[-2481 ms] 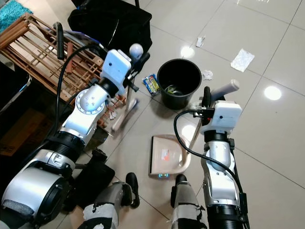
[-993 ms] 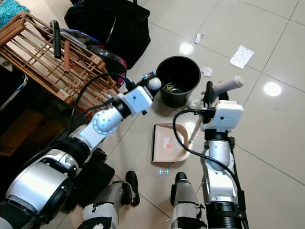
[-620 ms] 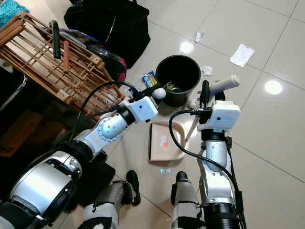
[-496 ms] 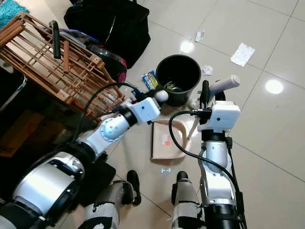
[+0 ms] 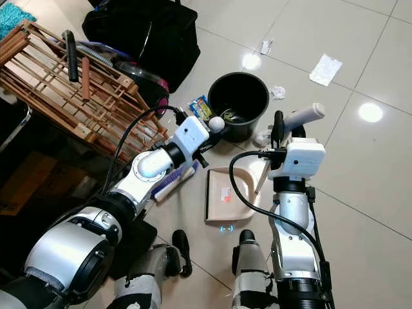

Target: Sweep floor

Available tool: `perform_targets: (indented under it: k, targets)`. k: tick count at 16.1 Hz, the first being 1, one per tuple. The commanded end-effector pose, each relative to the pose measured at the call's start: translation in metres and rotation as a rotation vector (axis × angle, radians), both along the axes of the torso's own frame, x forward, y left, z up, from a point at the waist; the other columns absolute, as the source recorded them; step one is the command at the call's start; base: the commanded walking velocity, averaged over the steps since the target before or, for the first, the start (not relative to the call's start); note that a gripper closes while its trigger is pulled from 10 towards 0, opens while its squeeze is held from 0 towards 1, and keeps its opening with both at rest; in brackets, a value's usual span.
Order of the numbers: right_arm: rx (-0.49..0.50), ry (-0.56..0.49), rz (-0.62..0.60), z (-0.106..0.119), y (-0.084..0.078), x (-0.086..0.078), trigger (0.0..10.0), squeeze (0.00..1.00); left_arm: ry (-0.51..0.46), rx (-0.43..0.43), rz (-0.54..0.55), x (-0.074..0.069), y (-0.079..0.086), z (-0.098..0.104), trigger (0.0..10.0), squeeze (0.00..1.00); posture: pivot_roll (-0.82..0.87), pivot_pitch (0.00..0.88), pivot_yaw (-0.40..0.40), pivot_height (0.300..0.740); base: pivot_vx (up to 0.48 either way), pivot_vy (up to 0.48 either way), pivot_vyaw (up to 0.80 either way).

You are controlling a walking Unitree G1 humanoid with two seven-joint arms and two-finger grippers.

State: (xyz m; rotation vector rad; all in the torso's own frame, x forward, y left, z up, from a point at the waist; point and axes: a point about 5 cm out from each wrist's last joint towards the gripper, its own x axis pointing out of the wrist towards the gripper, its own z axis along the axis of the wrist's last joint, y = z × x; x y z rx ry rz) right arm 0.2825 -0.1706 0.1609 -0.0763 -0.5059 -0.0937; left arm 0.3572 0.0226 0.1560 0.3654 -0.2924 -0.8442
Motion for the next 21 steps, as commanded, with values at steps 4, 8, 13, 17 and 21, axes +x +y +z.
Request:
perform_targets:
  k: [4,8,13,17,21]
  targets:
    - [0.010,-0.016,0.006,0.003,0.003,-0.001,10.0,0.00,-0.145,-0.116,0.035,0.003,0.007,0.026,10.0,0.00,-0.08,0.420,0.158,0.740,0.000,0.000,0.00]
    - [0.016,-0.013,-0.002,0.001,0.003,-0.004,10.0,0.00,-0.246,-0.152,-0.037,0.000,-0.003,0.049,10.0,0.00,-0.09,0.426,0.169,0.740,0.000,0.000,0.00]
    - [0.019,-0.018,-0.014,0.002,0.002,-0.006,10.0,0.00,-0.384,0.038,-0.098,-0.005,-0.016,0.049,10.0,0.00,-0.09,0.433,0.182,0.740,0.000,0.000,0.00]
    - [0.026,-0.012,-0.018,-0.001,0.003,-0.009,10.0,0.00,-0.464,0.157,-0.070,0.001,-0.009,0.052,10.0,0.00,-0.09,0.433,0.185,0.740,0.000,0.000,0.00]
    - [0.029,-0.010,-0.012,-0.002,0.006,-0.008,10.0,0.00,-0.488,0.277,-0.074,0.000,0.003,0.036,10.0,0.00,-0.09,0.435,0.183,0.740,0.000,0.000,0.00]
